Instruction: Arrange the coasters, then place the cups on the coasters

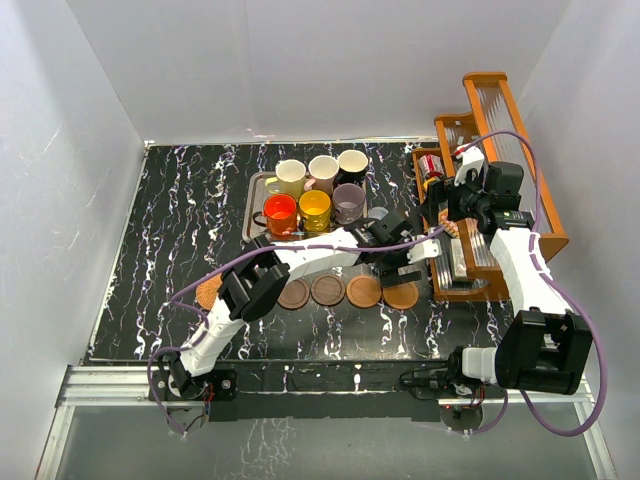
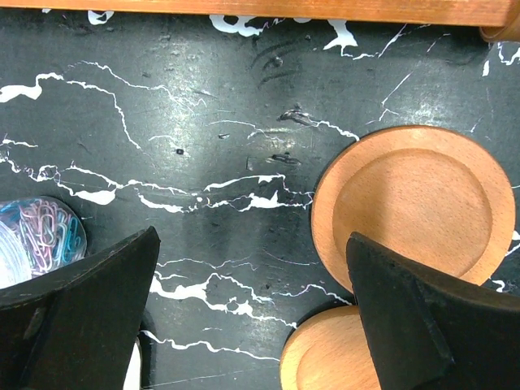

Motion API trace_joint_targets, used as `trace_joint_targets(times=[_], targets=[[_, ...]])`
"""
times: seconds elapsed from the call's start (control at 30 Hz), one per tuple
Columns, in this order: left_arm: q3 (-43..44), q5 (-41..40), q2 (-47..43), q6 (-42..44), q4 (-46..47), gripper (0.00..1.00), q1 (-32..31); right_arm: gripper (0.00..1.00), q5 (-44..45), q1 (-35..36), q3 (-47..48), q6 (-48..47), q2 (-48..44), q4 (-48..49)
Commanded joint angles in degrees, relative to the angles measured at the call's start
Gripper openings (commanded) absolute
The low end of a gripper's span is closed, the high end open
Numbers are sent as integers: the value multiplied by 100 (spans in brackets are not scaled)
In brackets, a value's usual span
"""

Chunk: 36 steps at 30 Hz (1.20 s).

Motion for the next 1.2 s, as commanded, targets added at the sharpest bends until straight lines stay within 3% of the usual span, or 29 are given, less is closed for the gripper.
trace_joint_targets(times=[0.0,0.83,1.17], targets=[[-89,-56,-170,125,30,99,-17,98,-104,-49,39,56,-120,274],[-480,-281,-392,275,218,99,132,99,-124,-69,39,49,-103,274],[-376,157,-464,57,38,99,114,98,-124,-69,39,47,-68,276]])
